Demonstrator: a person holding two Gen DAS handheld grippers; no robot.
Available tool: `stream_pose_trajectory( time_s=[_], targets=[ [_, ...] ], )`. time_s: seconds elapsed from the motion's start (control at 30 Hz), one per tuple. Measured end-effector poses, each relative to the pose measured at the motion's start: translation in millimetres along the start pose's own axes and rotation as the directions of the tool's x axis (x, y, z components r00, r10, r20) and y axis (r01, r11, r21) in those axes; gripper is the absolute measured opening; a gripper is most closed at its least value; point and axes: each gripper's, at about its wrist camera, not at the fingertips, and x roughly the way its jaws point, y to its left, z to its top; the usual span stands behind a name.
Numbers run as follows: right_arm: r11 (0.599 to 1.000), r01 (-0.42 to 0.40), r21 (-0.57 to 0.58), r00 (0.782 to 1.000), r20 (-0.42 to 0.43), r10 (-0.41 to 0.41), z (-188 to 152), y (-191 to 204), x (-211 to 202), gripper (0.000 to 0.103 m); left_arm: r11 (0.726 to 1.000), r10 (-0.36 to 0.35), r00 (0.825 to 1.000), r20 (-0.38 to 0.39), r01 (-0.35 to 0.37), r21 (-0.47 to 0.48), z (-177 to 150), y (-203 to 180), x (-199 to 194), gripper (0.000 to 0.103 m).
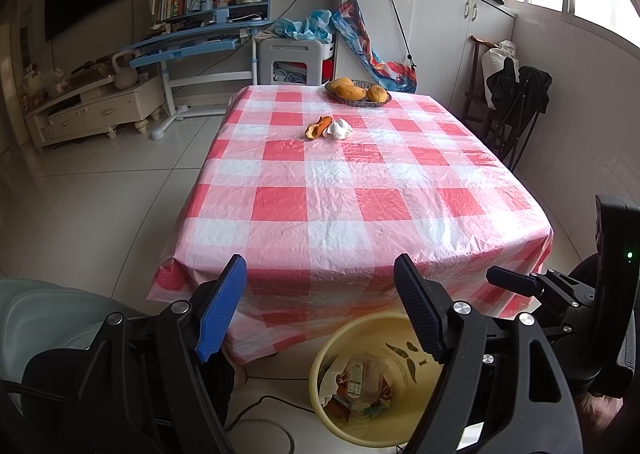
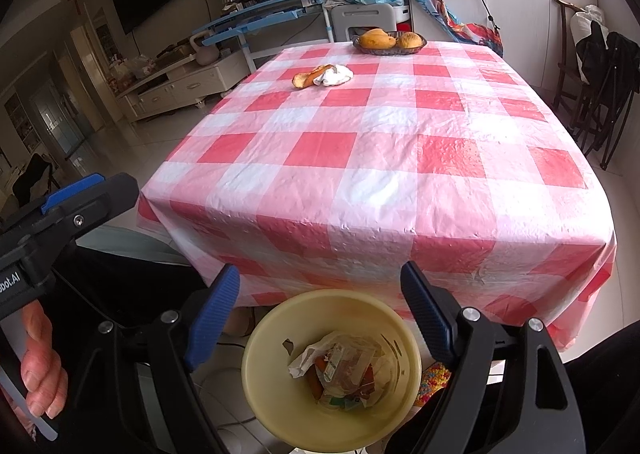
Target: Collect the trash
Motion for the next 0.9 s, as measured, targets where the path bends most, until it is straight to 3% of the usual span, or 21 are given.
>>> stream_pose_trajectory(
  time_s=[0.9],
  targets=[
    [1.000,0.012,-0.006,1.000,0.002,-0.012,-1.5,-3.5,-3.0,0.081,0.999,-0.006,1.000,-0.013,0.006,-0.038,2.3,2.4,3.6,0.073]
  ],
)
